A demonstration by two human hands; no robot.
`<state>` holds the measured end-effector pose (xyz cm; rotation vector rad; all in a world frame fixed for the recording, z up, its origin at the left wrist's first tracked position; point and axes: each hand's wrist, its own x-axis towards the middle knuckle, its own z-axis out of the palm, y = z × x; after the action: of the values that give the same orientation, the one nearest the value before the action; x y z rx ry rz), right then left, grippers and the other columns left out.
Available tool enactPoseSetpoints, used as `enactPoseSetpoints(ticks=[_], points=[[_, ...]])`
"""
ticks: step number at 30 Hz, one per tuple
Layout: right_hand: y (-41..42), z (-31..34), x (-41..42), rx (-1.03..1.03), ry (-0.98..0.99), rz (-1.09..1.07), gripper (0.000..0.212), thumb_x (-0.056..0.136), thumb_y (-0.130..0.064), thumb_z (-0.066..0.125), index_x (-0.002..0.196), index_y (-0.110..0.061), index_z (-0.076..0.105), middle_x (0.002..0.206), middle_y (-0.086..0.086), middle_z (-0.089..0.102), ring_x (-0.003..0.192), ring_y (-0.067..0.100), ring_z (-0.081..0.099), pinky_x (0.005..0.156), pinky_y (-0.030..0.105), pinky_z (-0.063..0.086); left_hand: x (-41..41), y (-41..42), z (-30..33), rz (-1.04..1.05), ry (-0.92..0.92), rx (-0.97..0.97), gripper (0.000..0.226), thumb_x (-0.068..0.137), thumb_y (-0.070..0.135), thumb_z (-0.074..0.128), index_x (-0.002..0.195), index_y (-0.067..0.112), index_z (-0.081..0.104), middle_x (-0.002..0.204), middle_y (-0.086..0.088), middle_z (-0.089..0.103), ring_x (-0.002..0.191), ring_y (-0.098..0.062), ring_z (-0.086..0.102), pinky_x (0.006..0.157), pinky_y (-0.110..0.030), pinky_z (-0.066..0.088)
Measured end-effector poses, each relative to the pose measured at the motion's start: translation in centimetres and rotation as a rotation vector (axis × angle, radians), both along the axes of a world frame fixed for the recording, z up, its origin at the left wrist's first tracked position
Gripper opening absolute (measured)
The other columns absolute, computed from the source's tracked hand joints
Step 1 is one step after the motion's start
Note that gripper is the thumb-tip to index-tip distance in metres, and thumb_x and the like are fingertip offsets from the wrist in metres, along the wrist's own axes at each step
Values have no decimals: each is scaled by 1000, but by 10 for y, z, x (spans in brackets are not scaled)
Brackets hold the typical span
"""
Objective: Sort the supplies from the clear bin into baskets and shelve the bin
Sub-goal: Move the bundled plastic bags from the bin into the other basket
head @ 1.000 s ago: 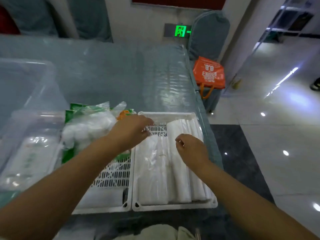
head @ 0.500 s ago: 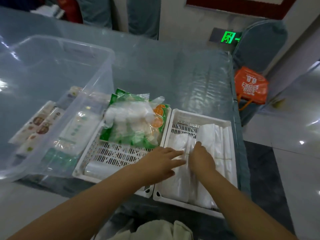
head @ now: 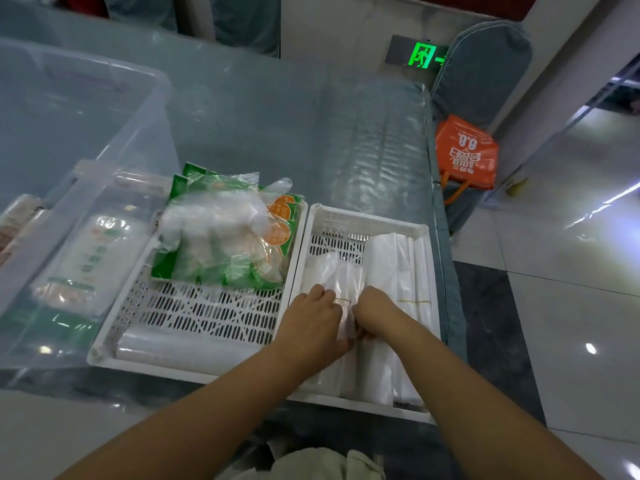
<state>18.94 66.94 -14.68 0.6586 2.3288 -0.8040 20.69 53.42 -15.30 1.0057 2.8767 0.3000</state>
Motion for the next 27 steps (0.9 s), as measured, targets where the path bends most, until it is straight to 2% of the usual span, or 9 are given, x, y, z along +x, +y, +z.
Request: enactPoseSetpoints(ticks=[3, 6, 11, 16, 20, 22, 24, 26, 27], points=[[1, 3, 0, -104, -31, -68, 26, 84, 0, 46, 59, -7, 48, 54, 12, 51, 42, 20, 47, 39, 23, 35, 4, 8, -2, 62, -20, -6, 49, 74, 55, 47, 89, 11, 62, 94, -3, 56, 98, -22, 44, 76, -33, 36], [-1, 7, 6, -138, -18, -99, 25, 82, 0, 47, 58, -5, 50, 50, 12, 50, 37, 19, 44, 35, 18, 31, 6, 8, -3, 91, -42, -24, 46, 75, 51, 51, 92, 10, 63, 98, -4, 54, 104, -22, 41, 83, -33, 36], [-2, 1, 12, -51, 109, -34, 23, 81, -7, 52, 58, -7, 47, 63, 15, 57, 67, 34, 63, 61, 34, 49, 6, 8, -3, 98, -50, -38, 33, 77, 34, 46, 84, 9, 66, 95, -4, 55, 105, -23, 40, 84, -31, 32], [8, 7, 13, 18, 88, 22, 13, 79, -8, 52, 67, -4, 49, 77, 24, 69, 70, 35, 65, 65, 36, 53, 9, 18, -3, 133, -85, -55, 27, 76, 22, 44, 82, 7, 66, 94, -3, 56, 104, -23, 39, 77, -31, 27], [16, 5, 18, 25, 62, 33, 14, 86, -9, 50, 75, -1, 55, 76, 23, 71, 55, 30, 63, 65, 35, 56, 17, 23, -12, 120, -93, -63, 29, 82, 25, 43, 96, 8, 63, 106, -5, 57, 111, -23, 40, 87, -35, 34], [16, 2, 22, 16, 131, 11, 9, 89, -10, 50, 83, -3, 51, 76, 23, 70, 59, 33, 66, 59, 37, 56, 22, 22, -17, 106, -79, -55, 37, 88, 34, 41, 110, 8, 56, 119, -8, 53, 119, -24, 37, 94, -36, 34], [15, 0, 26, 16, 200, -8, 10, 89, -10, 52, 92, -9, 43, 82, 21, 66, 64, 33, 67, 52, 37, 55, 25, 20, -21, 105, -74, -3, 47, 91, 38, 39, 125, 7, 46, 140, -12, 41, 133, -27, 28, 105, -38, 29], [15, 0, 27, 62, 241, 32, 17, 89, -12, 54, 100, -10, 41, 88, 18, 63, 70, 32, 65, 55, 38, 56, 26, 16, -23, 120, -107, 26, 62, 94, 41, 36, 142, 5, 23, 156, -13, 8, 143, -25, 6, 115, -35, 8], [15, 0, 26, 104, 262, 63, 20, 90, -14, 54, 104, -9, 41, 89, 16, 62, 72, 31, 65, 58, 39, 56, 26, 14, -24, 136, -137, 19, 69, 94, 44, 33, 145, 3, 8, 155, -11, -8, 144, -24, -6, 114, -33, -3]])
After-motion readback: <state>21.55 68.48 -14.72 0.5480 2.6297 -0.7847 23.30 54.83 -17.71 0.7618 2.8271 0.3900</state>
